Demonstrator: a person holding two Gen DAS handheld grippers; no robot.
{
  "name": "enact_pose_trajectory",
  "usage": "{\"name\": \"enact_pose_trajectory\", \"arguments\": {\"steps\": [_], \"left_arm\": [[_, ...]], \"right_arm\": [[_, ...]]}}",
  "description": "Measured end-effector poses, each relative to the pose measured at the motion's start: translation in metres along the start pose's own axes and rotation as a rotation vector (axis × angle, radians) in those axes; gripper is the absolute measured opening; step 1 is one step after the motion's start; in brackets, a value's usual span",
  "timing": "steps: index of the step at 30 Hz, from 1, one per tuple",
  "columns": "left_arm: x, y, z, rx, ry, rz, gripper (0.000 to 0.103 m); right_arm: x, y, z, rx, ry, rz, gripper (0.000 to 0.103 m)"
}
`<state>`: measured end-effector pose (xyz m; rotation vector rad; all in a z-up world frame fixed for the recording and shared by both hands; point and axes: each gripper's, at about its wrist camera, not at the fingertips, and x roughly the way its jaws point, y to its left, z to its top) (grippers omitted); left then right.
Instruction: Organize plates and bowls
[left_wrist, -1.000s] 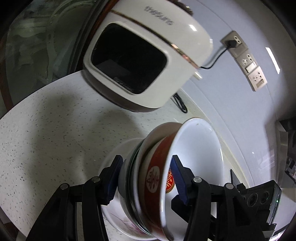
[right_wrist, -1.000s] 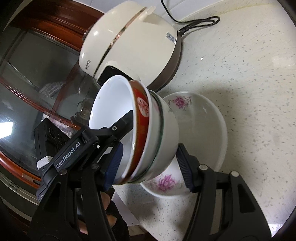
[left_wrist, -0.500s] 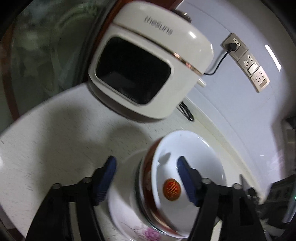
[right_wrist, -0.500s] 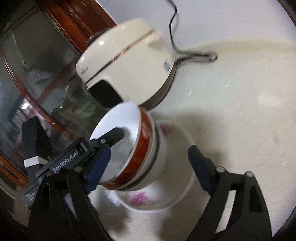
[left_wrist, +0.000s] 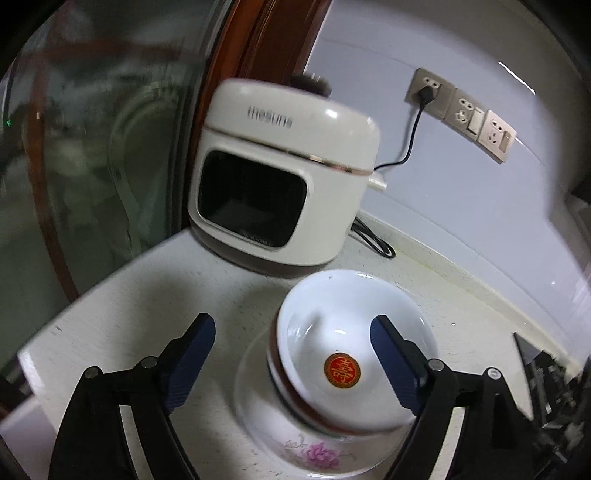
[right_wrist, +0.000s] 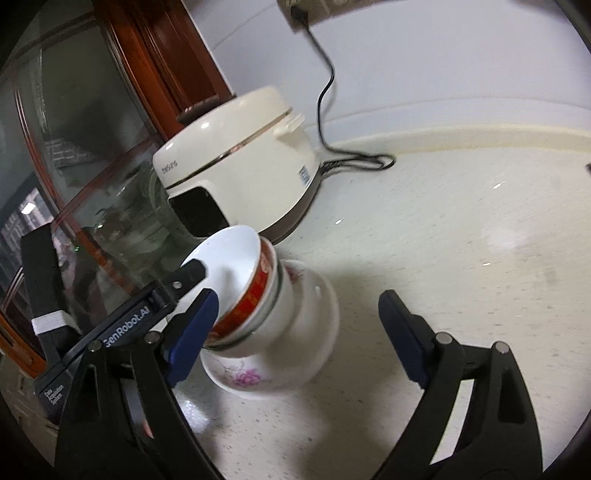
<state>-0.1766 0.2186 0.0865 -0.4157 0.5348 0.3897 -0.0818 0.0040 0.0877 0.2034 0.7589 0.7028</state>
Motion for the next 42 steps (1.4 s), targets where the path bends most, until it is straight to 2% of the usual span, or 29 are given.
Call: {"name": "enact_pose_trajectory", "arguments": {"steps": [2,4,8,15,17,21,23,29,38,42], "left_arm": [[-0.012,0.000,-0.004,0.022,-0.036,0.012,0.091],[-0.021,0.000,-0.011,0.040,-0.060,0.016,0.103],[-0.039,-0.004,-0.026,0.105,-0.077,0.014,0.103],[-0.065,-0.003,-0.055,0.139,-0.127,0.004,0.103],[-0.073,-0.002,-0.064,0.157,-0.136,0.035,0.103],[-0.087,0.001,-0.089,0.186,-0.166,0.144,0.103],[-0.090,0.002,-0.101,0.197,-0.156,0.164,0.103],[-0.089,0.007,-0.129,0.226,-0.086,0.069,0.103],[-0.071,0.017,-0.162,0.268,-0.013,0.094,0.103],[-0.072,0.014,-0.168,0.288,-0.014,0.099,0.103]], "right_arm": [[-0.016,0.002,-0.007,-0.029,-0.043,-0.039,0.093],[-0.030,0.007,-0.016,-0.074,-0.086,-0.091,0.095],[-0.049,0.014,-0.035,-0.133,-0.133,-0.151,0.097],[-0.069,0.023,-0.073,-0.181,-0.158,-0.219,0.098],[-0.074,0.023,-0.084,-0.184,-0.172,-0.239,0.098],[-0.086,0.022,-0.104,-0.188,-0.180,-0.254,0.099],[-0.090,0.022,-0.113,-0.191,-0.184,-0.261,0.099],[-0.090,0.025,-0.138,-0.226,-0.167,-0.279,0.099],[-0.082,0.013,-0.161,-0.206,-0.162,-0.282,0.099],[-0.079,0.013,-0.166,-0.204,-0.157,-0.279,0.099]]}}
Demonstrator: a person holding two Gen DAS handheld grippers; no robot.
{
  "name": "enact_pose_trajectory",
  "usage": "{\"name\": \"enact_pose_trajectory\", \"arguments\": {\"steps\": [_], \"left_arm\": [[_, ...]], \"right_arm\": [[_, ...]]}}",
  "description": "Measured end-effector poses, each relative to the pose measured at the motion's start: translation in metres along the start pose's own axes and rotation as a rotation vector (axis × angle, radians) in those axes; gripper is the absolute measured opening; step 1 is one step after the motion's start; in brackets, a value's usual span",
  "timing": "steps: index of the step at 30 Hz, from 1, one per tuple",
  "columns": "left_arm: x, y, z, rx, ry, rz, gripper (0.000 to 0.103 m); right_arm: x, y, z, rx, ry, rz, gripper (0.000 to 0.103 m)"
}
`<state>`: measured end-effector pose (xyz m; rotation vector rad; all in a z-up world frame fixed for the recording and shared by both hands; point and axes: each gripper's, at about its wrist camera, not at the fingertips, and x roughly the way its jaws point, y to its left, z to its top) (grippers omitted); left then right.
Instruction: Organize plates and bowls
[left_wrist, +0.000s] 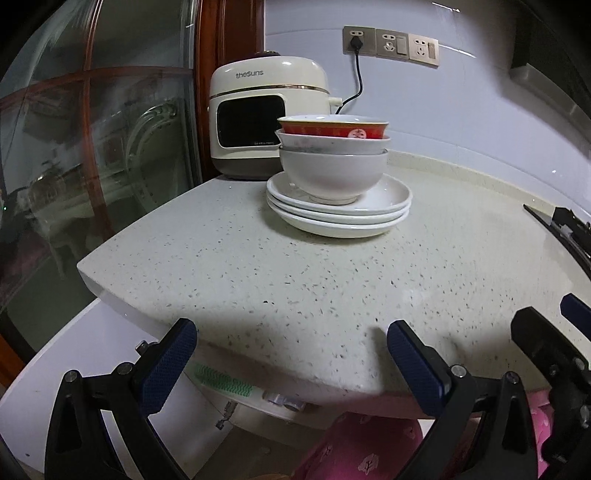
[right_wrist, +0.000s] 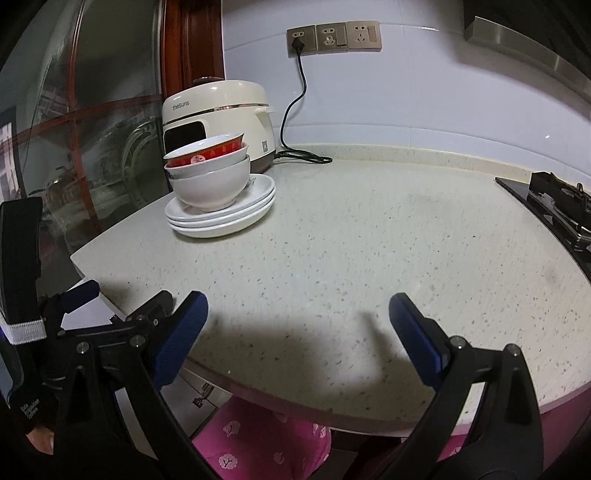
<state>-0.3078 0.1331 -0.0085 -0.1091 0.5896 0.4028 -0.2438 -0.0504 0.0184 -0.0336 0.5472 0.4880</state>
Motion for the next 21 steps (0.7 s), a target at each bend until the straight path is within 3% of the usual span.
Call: {"name": "enact_pose_trajectory", "arguments": {"steps": [21], "left_arm": [[-0.0002,0.0011,-0.0024,-0.010,0.012,-0.026,0.103]], "right_arm": [[-0.0006,-0.0068,-0.0045,0.027,0.005,0.008,0.099]]}}
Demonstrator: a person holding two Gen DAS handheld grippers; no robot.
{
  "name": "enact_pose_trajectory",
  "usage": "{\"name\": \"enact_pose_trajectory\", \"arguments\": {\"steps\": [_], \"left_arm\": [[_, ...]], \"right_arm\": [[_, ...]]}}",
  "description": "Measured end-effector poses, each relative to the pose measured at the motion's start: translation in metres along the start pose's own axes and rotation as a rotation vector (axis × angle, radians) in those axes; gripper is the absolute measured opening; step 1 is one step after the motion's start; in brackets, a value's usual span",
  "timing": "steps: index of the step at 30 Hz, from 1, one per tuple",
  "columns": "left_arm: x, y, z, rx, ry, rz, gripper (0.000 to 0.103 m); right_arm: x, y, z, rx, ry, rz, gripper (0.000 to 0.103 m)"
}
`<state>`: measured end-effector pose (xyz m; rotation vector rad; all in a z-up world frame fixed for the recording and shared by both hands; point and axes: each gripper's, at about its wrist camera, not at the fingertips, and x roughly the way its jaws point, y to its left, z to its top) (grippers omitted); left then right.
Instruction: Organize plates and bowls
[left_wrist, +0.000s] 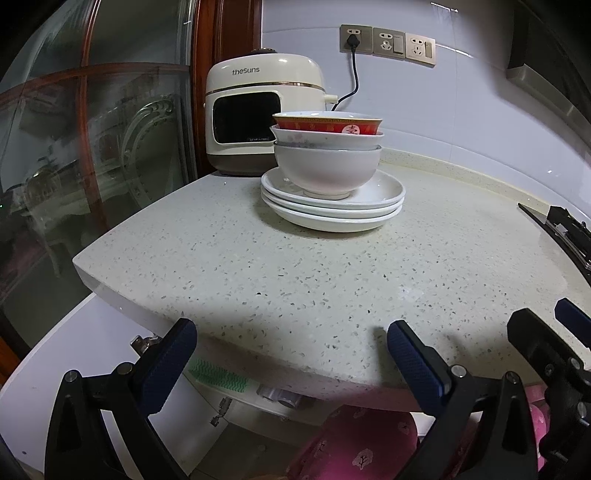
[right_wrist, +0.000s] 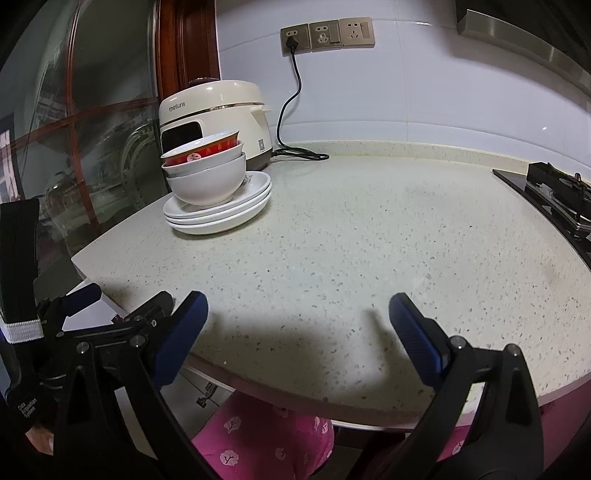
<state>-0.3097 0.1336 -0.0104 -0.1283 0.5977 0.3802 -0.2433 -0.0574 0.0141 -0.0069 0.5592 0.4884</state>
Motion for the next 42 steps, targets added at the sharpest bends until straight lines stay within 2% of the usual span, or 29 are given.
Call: {"name": "enact_pose_trajectory", "arguments": {"steps": [42], "left_arm": [[-0.0052,0.0020,0.0006,-0.013,-0.012,0.001,0.103]], "right_arm": [[0.0052,0.0029,-0.0054,-0.011,0.029,0.007,0.099]]}}
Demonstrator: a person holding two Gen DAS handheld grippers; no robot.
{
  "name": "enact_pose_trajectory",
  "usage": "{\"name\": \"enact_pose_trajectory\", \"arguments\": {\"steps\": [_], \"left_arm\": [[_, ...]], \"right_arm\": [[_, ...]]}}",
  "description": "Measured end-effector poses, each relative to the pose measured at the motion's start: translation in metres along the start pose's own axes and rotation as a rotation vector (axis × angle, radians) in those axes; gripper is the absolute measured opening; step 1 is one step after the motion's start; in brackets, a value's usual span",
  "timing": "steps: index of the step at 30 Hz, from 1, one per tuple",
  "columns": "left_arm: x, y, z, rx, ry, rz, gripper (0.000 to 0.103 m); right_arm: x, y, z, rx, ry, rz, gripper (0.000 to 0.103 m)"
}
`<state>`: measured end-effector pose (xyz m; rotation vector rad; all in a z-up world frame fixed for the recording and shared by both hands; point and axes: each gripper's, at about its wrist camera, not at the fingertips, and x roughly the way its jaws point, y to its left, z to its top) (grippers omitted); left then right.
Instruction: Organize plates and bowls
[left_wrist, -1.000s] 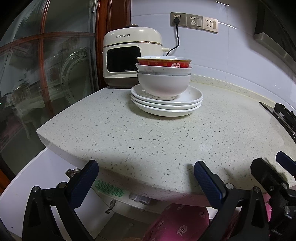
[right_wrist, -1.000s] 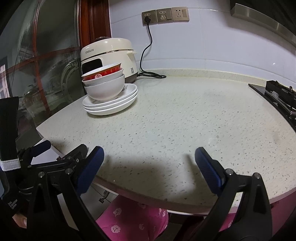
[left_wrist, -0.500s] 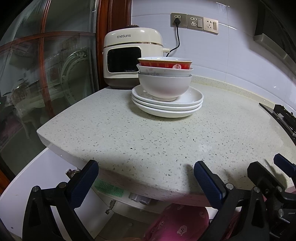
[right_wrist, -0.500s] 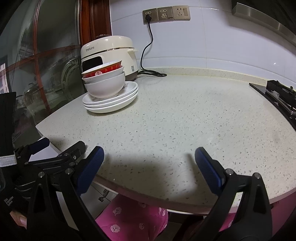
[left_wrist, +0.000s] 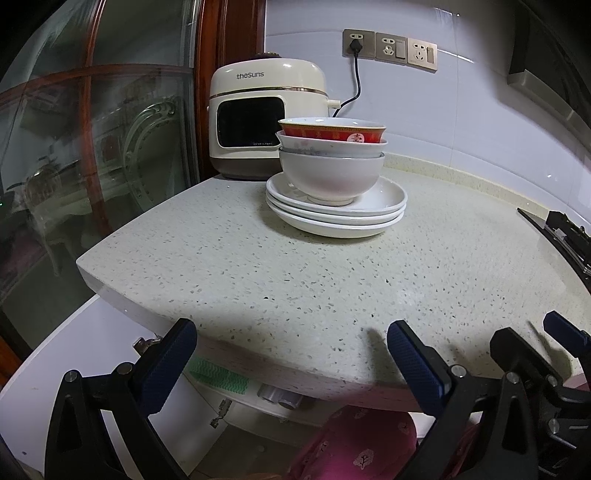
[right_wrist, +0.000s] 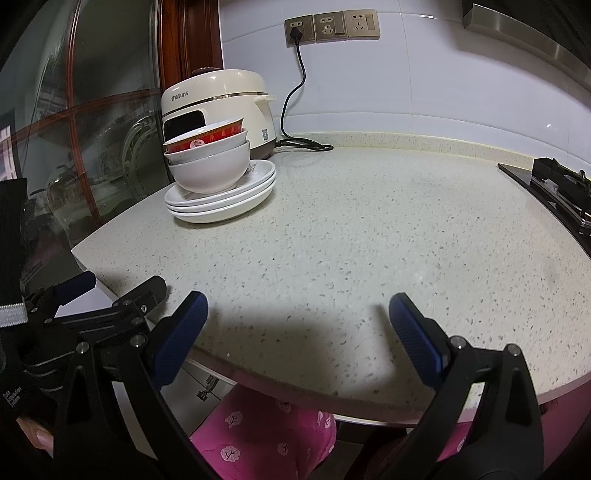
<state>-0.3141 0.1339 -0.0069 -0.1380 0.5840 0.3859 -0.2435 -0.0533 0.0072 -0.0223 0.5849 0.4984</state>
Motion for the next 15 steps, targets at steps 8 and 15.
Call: {"name": "enact_pose_trajectory", "arguments": {"steps": [8,15], "left_arm": [[0.0022,0.0014,0.0003,0.001,0.004,0.000,0.103],[-0.0013,-0.0002,-0.0027,0.010,-0.016,0.016,0.103]], "right_arm": [[-0.0004,0.0003,-0.0021,-0.001,0.002,0.003,0.099],[-0.0004,0.0007,-0.0027,0.001,0.004,0.003,0.099]]}}
